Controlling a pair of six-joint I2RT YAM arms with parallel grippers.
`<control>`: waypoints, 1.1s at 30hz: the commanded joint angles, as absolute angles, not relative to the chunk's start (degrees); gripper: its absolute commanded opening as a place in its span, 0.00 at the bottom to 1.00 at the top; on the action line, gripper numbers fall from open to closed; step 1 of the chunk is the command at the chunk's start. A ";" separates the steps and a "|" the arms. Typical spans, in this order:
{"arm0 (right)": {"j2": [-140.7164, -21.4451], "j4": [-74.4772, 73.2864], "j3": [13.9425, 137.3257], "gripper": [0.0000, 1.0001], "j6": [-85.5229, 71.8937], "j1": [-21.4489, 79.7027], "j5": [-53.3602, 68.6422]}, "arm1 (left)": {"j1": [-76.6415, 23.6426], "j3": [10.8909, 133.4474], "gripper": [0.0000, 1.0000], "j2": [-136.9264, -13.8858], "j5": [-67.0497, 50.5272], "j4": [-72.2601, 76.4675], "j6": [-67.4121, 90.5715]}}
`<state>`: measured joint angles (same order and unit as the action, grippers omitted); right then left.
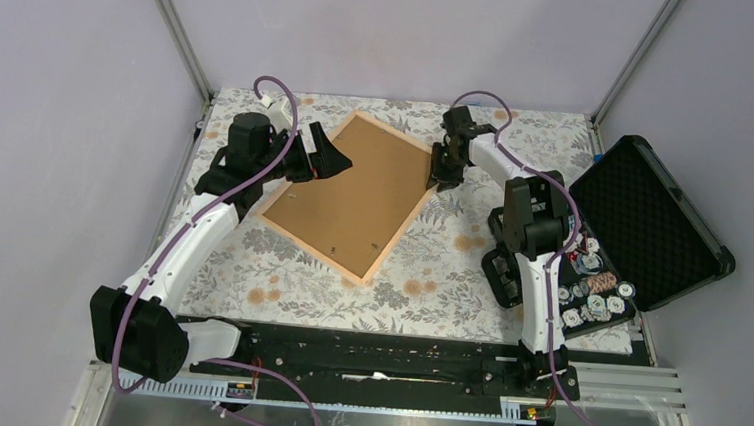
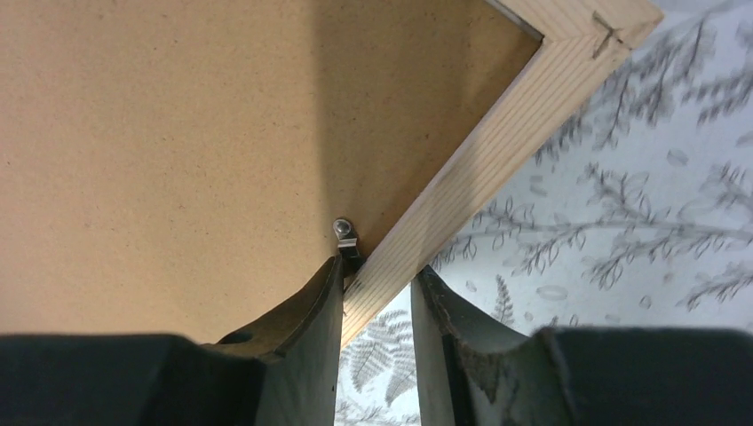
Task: Put the photo into the frame
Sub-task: Install the photo frame at the center of the board, then adjust the photo frame at the center of the board.
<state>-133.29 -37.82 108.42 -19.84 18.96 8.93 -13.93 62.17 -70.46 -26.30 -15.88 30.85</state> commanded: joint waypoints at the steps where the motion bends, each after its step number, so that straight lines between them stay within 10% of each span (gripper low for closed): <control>1: -132.04 -30.20 107.14 0.00 -3.56 18.45 7.57 | -13.97 63.43 0.99 -68.98 -25.81 -13.76 29.79; 5: -129.88 -30.07 108.33 0.03 -5.48 18.46 13.09 | -13.97 63.41 0.99 -69.24 -25.84 -13.71 29.78; 9: -125.96 -31.13 106.84 0.55 -14.30 18.46 12.93 | -13.89 63.47 0.99 -69.66 -26.25 -13.72 29.79; 16: -119.68 -27.01 95.18 0.96 -27.24 19.72 15.71 | -13.82 63.63 0.99 -70.30 -27.06 -13.80 30.03; 25: -116.98 -27.33 85.36 0.88 -33.92 26.80 4.82 | -13.80 63.55 0.99 -70.38 -27.16 -13.76 30.02; 33: -118.48 -26.32 82.67 0.49 -31.18 28.84 2.24 | -13.78 63.52 0.99 -70.76 -27.27 -13.66 30.11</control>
<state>-118.21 -25.80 83.77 -32.34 28.77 5.34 -13.93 62.17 -70.65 -26.37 -15.92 30.87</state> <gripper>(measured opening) 0.570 0.988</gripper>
